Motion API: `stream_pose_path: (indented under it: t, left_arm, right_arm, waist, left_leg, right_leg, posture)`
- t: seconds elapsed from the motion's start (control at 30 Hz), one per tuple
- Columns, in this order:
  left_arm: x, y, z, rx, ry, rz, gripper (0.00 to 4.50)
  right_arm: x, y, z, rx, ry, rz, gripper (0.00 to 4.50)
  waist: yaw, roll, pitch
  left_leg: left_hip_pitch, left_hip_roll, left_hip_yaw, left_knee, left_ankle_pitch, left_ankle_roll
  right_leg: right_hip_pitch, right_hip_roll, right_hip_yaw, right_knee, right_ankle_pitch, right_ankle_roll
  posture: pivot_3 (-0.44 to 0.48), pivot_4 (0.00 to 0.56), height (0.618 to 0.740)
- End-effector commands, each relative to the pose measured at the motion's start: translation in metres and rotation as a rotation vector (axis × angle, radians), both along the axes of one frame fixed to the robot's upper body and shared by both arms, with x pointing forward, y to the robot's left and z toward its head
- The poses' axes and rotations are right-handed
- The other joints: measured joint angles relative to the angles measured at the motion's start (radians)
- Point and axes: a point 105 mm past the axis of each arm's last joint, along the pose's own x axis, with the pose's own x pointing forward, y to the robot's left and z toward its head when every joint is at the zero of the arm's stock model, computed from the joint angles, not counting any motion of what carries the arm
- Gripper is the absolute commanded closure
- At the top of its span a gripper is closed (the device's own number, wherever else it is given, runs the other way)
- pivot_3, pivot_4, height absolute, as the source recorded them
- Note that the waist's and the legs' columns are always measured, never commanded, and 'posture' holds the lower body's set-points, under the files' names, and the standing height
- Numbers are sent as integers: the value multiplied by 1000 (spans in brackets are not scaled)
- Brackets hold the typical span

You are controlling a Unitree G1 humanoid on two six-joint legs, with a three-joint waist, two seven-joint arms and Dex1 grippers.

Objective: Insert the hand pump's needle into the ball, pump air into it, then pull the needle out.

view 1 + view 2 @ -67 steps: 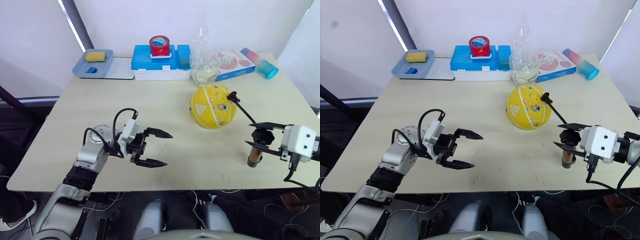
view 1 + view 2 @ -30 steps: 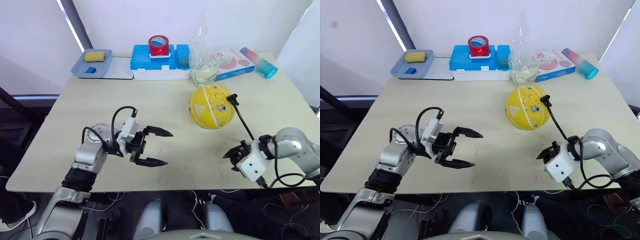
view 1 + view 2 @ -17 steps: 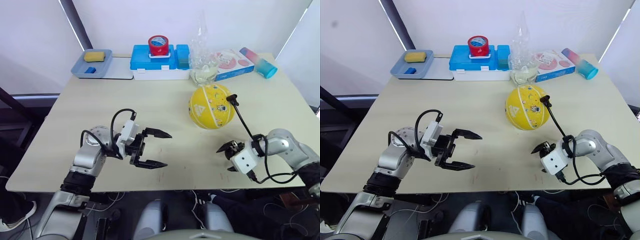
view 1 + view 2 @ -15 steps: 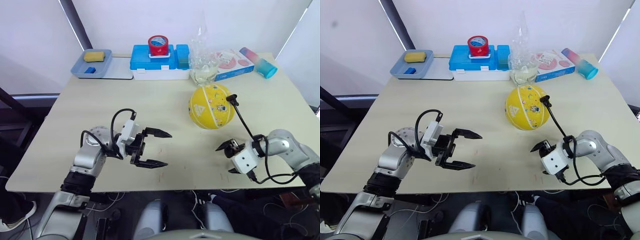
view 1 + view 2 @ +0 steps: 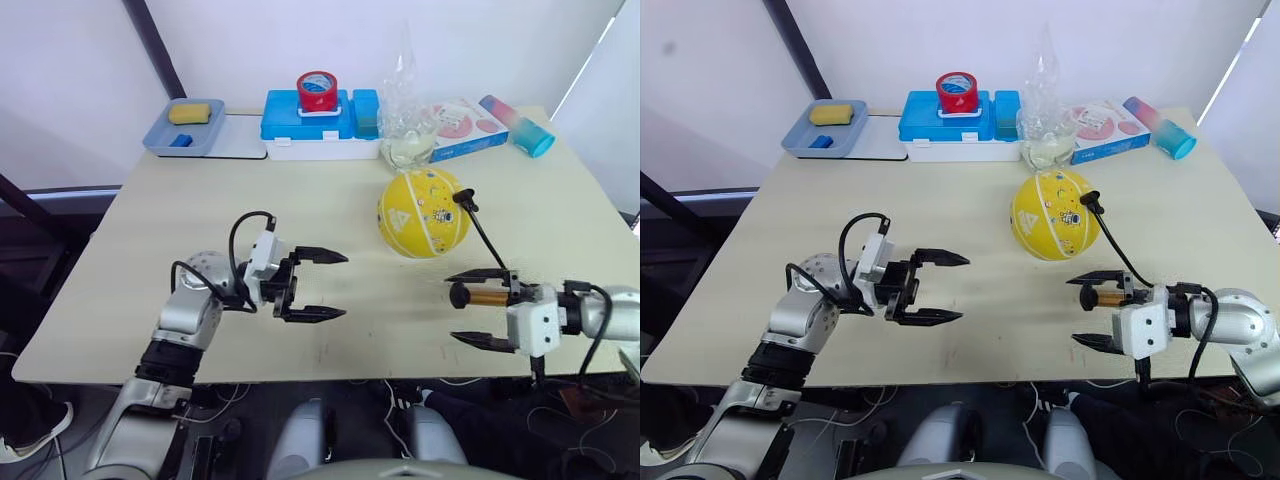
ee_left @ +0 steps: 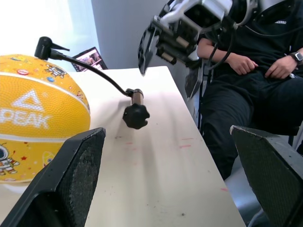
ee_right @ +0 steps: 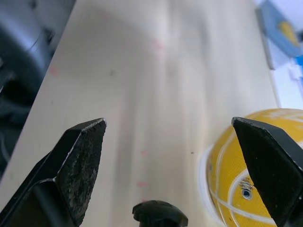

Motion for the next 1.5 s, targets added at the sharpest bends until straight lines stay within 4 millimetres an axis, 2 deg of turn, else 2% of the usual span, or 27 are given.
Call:
stream_pose_path:
  t: [0.03,0.2,0.33,0.43,0.53,0.73,0.9,1.07,1.2,1.5]
  left_arm:
    - [15,-5,11,-32,-60,51,0]
    - [38,-19,25,-71,-101,141,0]
    - [49,-26,30,-93,-104,174,0]
    - [61,-42,34,-112,-104,207,0]
    - [73,-58,38,-142,-75,244,0]
    - [82,-91,47,-180,-19,245,0]
    - [102,-114,63,-221,3,326,0]
    - [107,-138,65,-190,-21,329,0]
    - [112,-155,57,-141,4,350,0]
    - [115,-164,38,-46,-2,374,0]
  right_arm:
    - [-6,-4,28,183,-32,-132,48]
    - [-22,-14,38,409,-9,-350,48]
    - [-31,-16,43,500,13,-427,48]
    - [-40,-15,47,597,45,-470,48]
    - [-45,-15,51,649,52,-507,48]
    - [-50,-21,52,678,44,-578,48]
    - [-53,-26,48,676,49,-618,48]
    - [-44,-27,48,673,40,-628,48]
    - [-24,-32,58,743,37,-666,48]
    - [23,-51,68,744,141,-773,48]
  waist:
    - [7,-1,0]
    - [20,-1,0]
    - [20,-1,0]
    - [24,-2,0]
    - [25,-2,0]
    - [22,-3,0]
    - [23,-4,1]
    - [21,-5,1]
    - [21,-7,2]
    - [24,-8,3]
  left_leg:
    - [0,0,0,0,0,0]
    - [-1,0,-1,0,0,0]
    - [0,-1,0,0,-2,3]
    - [0,-1,-1,0,-2,4]
    - [-1,-2,-1,0,-2,4]
    - [-1,-3,-1,0,-3,5]
    - [-1,-4,-2,0,-3,5]
    - [-1,-4,-1,0,-3,5]
    - [-1,-3,-1,0,-3,5]
    - [-2,-4,-2,0,-3,6]
  right_leg:
    - [0,0,0,0,0,0]
    - [0,1,0,0,0,0]
    - [0,1,1,0,0,0]
    - [0,2,1,0,0,0]
    - [0,3,1,0,0,0]
    - [0,3,2,0,0,0]
    - [0,4,2,0,0,0]
    - [0,4,3,0,0,0]
    - [-1,4,3,0,0,0]
    - [-1,3,3,-1,0,0]
  posture:
    - [0,150,737]
    - [0,150,737]
    - [0,150,737]
    - [0,150,737]
    - [0,150,737]
    - [0,150,737]
    - [0,150,737]
    - [0,150,737]
    - [0,150,737]
    - [0,150,737]
